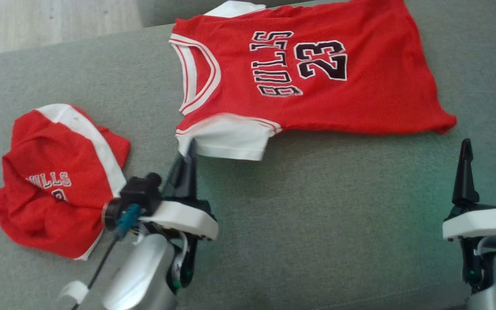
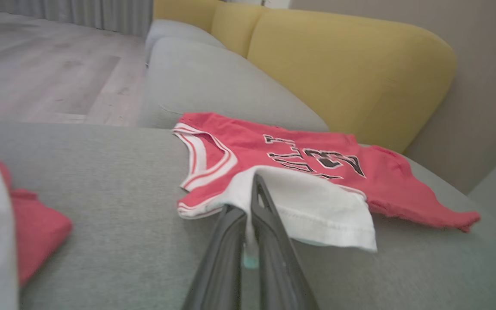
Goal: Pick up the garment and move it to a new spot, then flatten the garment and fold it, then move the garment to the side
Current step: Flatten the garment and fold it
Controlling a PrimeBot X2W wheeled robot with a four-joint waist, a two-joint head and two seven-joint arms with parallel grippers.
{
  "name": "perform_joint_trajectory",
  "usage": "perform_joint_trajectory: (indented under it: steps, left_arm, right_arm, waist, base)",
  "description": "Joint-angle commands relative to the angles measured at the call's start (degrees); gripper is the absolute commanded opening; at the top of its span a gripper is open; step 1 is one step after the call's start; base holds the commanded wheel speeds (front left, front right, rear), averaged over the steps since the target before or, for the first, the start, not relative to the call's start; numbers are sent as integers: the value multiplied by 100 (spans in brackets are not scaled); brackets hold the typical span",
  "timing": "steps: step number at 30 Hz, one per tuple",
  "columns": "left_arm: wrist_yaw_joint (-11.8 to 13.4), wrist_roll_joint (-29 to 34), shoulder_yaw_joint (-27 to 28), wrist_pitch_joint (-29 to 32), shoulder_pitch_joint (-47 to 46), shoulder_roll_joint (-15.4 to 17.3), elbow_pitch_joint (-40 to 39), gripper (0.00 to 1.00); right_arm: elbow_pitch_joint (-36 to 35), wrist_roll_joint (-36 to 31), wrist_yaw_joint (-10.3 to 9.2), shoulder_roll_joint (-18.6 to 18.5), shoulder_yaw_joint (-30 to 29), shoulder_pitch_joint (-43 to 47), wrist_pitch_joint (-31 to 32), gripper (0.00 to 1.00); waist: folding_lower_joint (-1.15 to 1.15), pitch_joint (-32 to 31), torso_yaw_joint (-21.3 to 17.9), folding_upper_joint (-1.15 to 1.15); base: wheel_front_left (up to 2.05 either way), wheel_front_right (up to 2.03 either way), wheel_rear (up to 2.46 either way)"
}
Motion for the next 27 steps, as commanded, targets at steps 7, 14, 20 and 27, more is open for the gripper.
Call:
perform_joint_trajectory:
  steps: [7,14,20,27]
  left_arm:
    - [213,36,556,-353,-146,200,-581,0]
    - [152,69,469,-379,-90,216,-604,0]
    - [102,74,366,-389,-107,185,-586,0]
    - [58,71,269,-403,-146,154,-568,0]
  right_arm:
    - [397,189,-4,-38,86,-452,164,100]
    - [1126,205,-4,-38,38,-672,340,100]
    - [1937,647,-4,-38,53,-1091,300,100]
    - [3261,564,-4,-38,-83,-1686,8,100]
  waist:
    - [0,39,225,0]
    - [0,96,334,0]
    - [0,164,384,0]
    - [0,211,481,0]
  base:
    - [0,0,0]
    - [0,0,0]
    - [0,0,0]
    - [0,0,0]
